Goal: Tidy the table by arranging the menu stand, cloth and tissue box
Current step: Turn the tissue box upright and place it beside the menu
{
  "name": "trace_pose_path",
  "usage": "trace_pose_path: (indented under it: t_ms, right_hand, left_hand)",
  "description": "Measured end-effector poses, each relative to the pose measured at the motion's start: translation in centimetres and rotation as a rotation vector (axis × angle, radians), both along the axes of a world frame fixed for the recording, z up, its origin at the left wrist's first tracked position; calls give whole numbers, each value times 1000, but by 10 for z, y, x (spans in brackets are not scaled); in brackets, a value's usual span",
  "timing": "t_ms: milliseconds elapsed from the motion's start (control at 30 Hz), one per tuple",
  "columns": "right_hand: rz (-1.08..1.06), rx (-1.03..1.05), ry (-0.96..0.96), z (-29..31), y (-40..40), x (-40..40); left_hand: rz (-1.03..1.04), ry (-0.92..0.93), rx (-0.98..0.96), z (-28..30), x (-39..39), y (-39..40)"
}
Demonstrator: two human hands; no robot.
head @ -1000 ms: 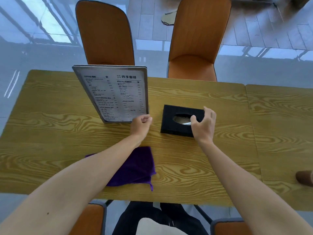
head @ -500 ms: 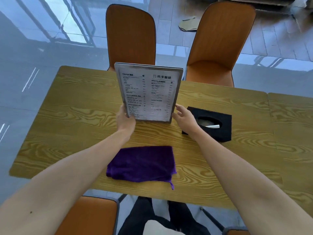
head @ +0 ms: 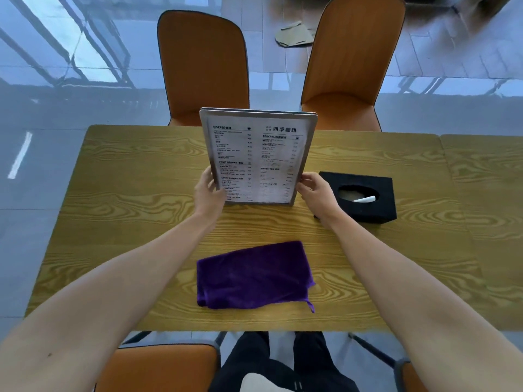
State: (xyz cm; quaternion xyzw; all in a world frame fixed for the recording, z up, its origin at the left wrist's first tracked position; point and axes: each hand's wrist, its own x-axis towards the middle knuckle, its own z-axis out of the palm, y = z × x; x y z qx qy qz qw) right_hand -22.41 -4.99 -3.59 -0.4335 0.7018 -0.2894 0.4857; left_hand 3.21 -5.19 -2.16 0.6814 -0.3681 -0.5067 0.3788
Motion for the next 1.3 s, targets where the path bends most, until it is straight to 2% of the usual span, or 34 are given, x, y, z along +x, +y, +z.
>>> trace_pose_path:
  t_ms: [367,500,600,733,833,933,1067,1300]
  right_hand:
    - [-16,13,-1,-1,8,6]
    - [10,10,47,4,15,3]
    - [-98,-43,165,4,31,-12]
    - [-302,-102,313,-1,58,-57]
    - [-405,35,353,-4,75,-93]
    - [-415,163,270,-8,87,-121]
    - [-338,227,189,-14,94,-146]
    - [-293,227,190,-20,97,-161]
  left_hand:
    - [-73,29,-10,-6,12,0]
    - [-38,-123,14,-18,0,5]
    - [-4,-239,161,-29,-28,22]
    - [-340,-197,231,-30,-80,43]
    - [-599,-30,253,-25,-120,44]
    - [-757,19,295,-24,-152,41]
    - [-791,76,334,-22,-181,38]
    - [-758,35,323,-30,-187,42]
